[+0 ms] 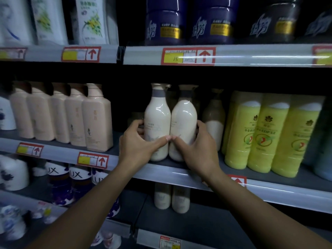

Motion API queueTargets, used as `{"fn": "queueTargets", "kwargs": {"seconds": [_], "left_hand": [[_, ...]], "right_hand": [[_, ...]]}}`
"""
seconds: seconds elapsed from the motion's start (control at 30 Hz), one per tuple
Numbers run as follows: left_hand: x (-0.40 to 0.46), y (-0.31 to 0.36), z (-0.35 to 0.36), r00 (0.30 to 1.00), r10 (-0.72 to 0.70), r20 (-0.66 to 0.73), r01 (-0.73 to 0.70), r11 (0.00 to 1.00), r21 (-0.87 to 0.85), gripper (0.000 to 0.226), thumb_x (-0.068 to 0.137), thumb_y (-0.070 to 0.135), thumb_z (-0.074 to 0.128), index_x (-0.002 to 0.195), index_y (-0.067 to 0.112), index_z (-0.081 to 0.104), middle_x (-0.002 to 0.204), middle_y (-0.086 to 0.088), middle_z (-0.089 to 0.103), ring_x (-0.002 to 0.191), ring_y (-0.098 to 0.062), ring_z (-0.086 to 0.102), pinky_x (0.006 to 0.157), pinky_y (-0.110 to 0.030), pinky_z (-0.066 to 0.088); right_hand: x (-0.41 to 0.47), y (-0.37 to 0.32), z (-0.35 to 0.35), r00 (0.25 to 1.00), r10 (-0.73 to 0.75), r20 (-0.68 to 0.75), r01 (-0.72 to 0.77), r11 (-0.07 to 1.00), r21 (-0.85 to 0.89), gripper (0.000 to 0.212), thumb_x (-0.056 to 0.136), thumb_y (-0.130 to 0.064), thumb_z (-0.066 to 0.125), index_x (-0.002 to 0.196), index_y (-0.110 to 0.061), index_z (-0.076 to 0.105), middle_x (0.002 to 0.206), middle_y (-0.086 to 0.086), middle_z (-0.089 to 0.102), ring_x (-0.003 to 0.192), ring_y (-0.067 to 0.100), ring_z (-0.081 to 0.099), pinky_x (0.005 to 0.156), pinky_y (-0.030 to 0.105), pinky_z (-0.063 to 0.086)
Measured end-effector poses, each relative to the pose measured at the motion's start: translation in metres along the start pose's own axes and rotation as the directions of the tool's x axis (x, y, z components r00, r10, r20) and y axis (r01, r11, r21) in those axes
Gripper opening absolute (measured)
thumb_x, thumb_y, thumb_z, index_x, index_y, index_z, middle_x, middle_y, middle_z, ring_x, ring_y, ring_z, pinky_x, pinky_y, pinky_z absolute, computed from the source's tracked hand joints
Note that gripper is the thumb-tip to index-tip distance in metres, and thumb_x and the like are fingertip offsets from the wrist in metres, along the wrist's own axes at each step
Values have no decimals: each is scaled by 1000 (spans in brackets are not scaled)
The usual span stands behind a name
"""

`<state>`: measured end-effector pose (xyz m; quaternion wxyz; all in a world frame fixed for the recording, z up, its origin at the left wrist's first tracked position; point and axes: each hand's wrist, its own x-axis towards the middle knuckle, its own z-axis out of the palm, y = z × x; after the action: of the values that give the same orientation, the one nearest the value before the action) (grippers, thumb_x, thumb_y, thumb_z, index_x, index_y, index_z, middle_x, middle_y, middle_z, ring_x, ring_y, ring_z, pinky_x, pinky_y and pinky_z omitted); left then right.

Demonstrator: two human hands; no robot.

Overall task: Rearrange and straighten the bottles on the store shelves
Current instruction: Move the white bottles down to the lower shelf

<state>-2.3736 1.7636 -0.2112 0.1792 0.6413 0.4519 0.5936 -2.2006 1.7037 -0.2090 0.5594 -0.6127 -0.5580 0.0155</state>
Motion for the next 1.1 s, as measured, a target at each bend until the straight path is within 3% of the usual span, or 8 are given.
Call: {"fn": "queueTargets", "kwargs": {"seconds": [0.1, 0.2, 0.33, 0.47, 0.77, 0.83, 0.9, 1.1], "left_hand": [[-3, 11, -7, 1000, 6, -29, -8, 998, -63, 85, 46, 70, 94, 116, 30, 66, 100, 12, 74, 89, -1, 72, 79, -37, 64], [-11, 24, -18, 998, 23, -50, -27, 996, -81, 79, 50, 68, 93, 114, 31, 66, 97, 13, 74, 82, 5, 70, 72, -26, 62], [-37, 32, -29, 998, 30, -53, -36, 993, -110, 70, 59, 56, 96, 116, 28, 66, 97, 12, 73, 83, 8, 68, 65, -14, 56], [-76, 29, -35, 996, 29, -80, -41, 987, -153, 73, 55, 64, 91, 112, 25, 68, 96, 13, 73, 85, 6, 68, 65, -11, 53], [-144, -22, -33, 999, -42, -5, 40, 978, -203, 77, 57, 63, 87, 123, 31, 65, 112, 15, 73, 100, -4, 72, 77, -31, 61], [-156, -35, -34, 998, -69, 7, 69, 975, -211, 76, 58, 60, 86, 124, 31, 65, 114, 16, 73, 104, -5, 71, 80, -28, 59], [-166, -51, -34, 995, -99, 29, 103, 974, -202, 73, 57, 59, 86, 123, 35, 64, 114, 19, 72, 105, -3, 69, 81, -26, 58], [-187, -96, -32, 976, -188, 111, 198, 976, -86, 70, 56, 63, 88, 118, 44, 60, 115, 24, 69, 108, -2, 67, 86, -42, 60]], "right_hand": [[-4, -8, -7, 999, -30, -26, 32, 997, 68, 65, 76, -66, 76, 130, -38, 54, 116, -16, 69, 107, 9, 67, 88, 43, 59], [-10, -18, -18, 997, -67, -44, 71, 994, 89, 62, 77, -68, 75, 129, -41, 54, 116, -17, 70, 106, 8, 68, 88, 42, 59], [-32, -25, -33, 996, -88, -33, 91, 988, 124, 54, 79, -62, 78, 125, -46, 54, 113, -23, 69, 103, -4, 66, 87, 30, 58], [-66, -16, -37, 994, -105, -23, 107, 980, 166, 59, 81, -58, 80, 132, -43, 53, 117, -26, 67, 105, -8, 64, 88, 24, 56], [-133, 30, -19, 996, -77, 35, 66, 966, 249, 77, 79, -53, 82, 146, -45, 47, 131, -23, 63, 116, 3, 65, 87, 37, 61], [-145, 40, -12, 996, -65, 64, 47, 966, 253, 78, 78, -51, 83, 147, -43, 46, 132, -22, 63, 117, 6, 66, 86, 37, 61], [-157, 52, -5, 994, -60, 94, 35, 969, 243, 78, 78, -53, 83, 146, -42, 46, 133, -24, 61, 117, 3, 64, 86, 32, 60], [-186, 86, 17, 985, -1, 170, -37, 975, 220, 80, 73, -61, 79, 142, -44, 40, 131, -35, 54, 117, -12, 57, 86, 11, 51]]}}
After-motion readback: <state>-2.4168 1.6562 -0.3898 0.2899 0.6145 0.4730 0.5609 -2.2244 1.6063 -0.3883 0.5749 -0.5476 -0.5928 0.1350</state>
